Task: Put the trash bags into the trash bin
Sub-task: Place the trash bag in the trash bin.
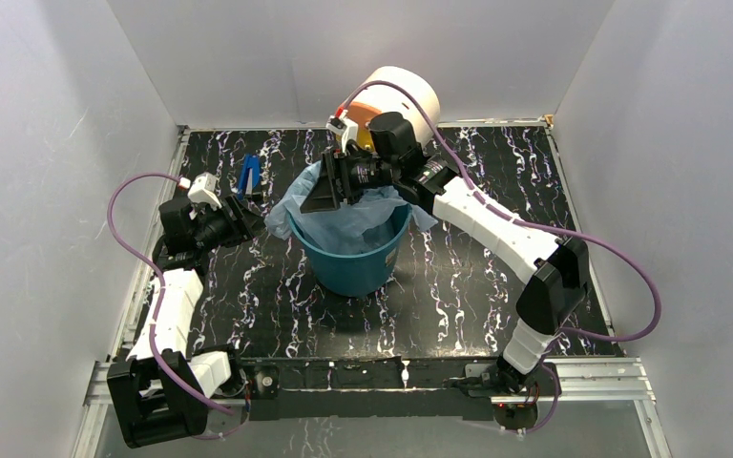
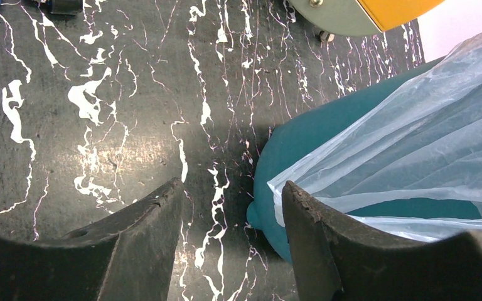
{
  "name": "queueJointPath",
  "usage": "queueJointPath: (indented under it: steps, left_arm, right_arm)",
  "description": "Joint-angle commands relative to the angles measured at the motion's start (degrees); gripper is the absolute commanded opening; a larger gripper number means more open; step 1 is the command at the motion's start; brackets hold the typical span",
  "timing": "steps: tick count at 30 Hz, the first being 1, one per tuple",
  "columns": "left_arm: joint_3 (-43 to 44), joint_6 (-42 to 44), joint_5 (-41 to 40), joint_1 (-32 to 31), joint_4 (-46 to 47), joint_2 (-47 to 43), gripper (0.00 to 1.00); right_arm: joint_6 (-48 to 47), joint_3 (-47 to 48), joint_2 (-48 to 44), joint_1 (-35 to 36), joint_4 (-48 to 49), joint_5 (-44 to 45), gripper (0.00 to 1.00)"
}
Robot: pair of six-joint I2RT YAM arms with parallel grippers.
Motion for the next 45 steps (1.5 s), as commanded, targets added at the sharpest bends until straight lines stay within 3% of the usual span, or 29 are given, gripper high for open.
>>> queueJointPath:
  steps: [1, 12, 27, 31, 34, 37, 41, 45]
  left_arm:
    - [0.6, 0.8, -0.2, 0.2, 0.0, -1.2, 0.57]
    - [0.4, 0.7, -0.2, 0.2, 0.0, -0.7, 0.57]
    - [0.4, 0.7, -0.8, 0.2, 0.0, -0.5, 0.57]
    - [0.4, 0.7, -0.8, 0.2, 0.0, -0.4, 0.57]
    - [0.4, 0.7, -0.9, 0.1, 0.0, -0.3, 0.57]
    - [0.4, 0.6, -0.7, 0.2, 0.0, -0.3, 0.57]
    - [0.3, 0.6, -0.7, 0.2, 0.0, -0.5, 0.57]
    - [0.3, 0.6, -0.9, 0.2, 0.0, -0.6, 0.57]
  right_arm:
    - [0.7, 2.5, -1.8, 0.0, 4.4, -5.8, 0.67]
    - [-7.0, 1.2, -5.6, 1.9, 4.9, -9.3, 0.57]
    - [-23.5, 5.2, -5.6, 7.0, -14.9, -3.0, 0.59]
    - [-25.0, 3.3, -8.4, 9.6, -11.2, -5.4, 0.60]
    - [-24.4, 0.1, -10.0, 10.2, -7.0, -9.3, 0.67]
    - [-24.4, 0.6, -8.9, 10.2, -9.4, -3.5, 0.71]
    - [-25.3, 6.6, -4.7, 10.2, -19.8, 7.6, 0.75]
    - [-26.1, 10.7, -2.3, 10.3, -24.7, 10.7, 0.78]
